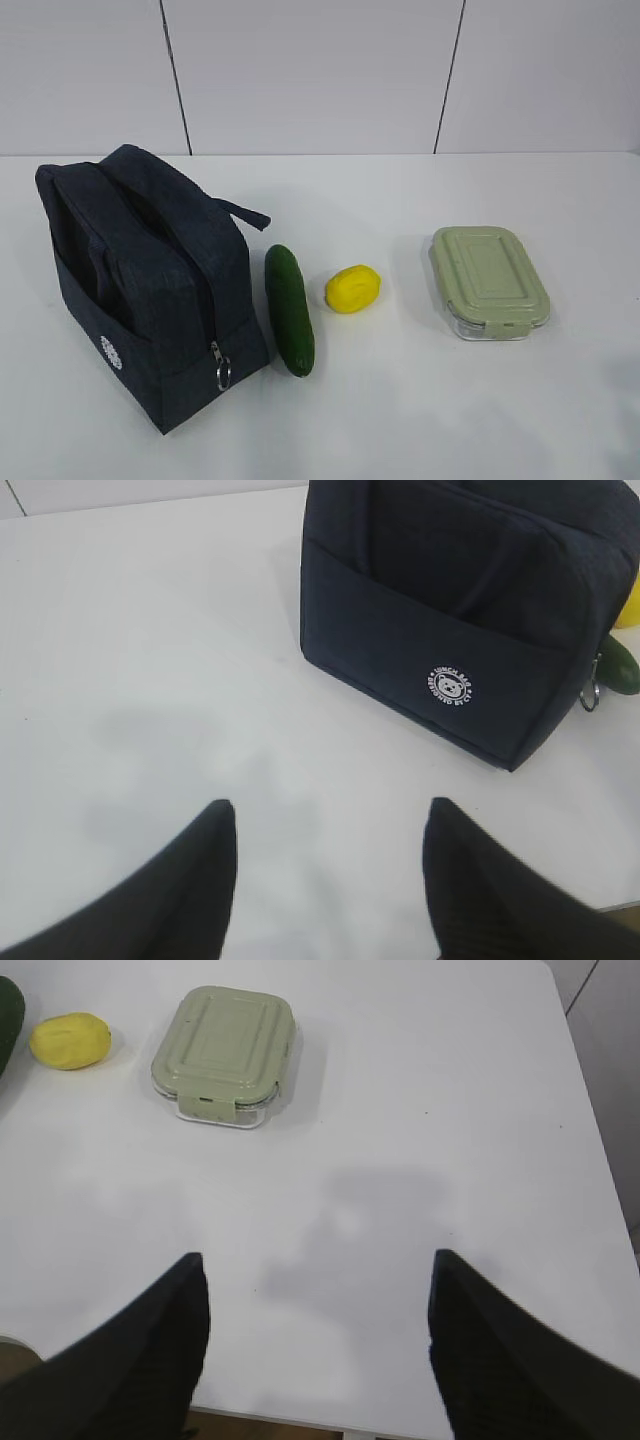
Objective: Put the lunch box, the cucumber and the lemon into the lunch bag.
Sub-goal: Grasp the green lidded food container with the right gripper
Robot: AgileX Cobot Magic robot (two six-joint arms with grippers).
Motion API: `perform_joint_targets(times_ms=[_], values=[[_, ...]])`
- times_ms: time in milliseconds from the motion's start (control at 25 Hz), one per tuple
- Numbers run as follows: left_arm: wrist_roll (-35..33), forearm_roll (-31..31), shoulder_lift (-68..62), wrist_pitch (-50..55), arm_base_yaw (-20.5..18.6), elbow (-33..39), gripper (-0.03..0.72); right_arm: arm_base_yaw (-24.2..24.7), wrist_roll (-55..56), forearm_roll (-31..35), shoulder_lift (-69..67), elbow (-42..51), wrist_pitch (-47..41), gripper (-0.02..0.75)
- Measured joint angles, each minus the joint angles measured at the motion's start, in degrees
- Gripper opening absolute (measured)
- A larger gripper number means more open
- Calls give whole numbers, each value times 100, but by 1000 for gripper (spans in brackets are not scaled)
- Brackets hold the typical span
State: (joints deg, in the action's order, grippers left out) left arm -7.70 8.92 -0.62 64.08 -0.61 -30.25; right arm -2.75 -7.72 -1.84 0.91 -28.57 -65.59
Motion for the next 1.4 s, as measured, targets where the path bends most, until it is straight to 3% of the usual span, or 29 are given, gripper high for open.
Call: perform_joint_targets(times_ms=[1400], values=[[0,0,0,0,0,0,431,0,0,0,0,0,0,522]])
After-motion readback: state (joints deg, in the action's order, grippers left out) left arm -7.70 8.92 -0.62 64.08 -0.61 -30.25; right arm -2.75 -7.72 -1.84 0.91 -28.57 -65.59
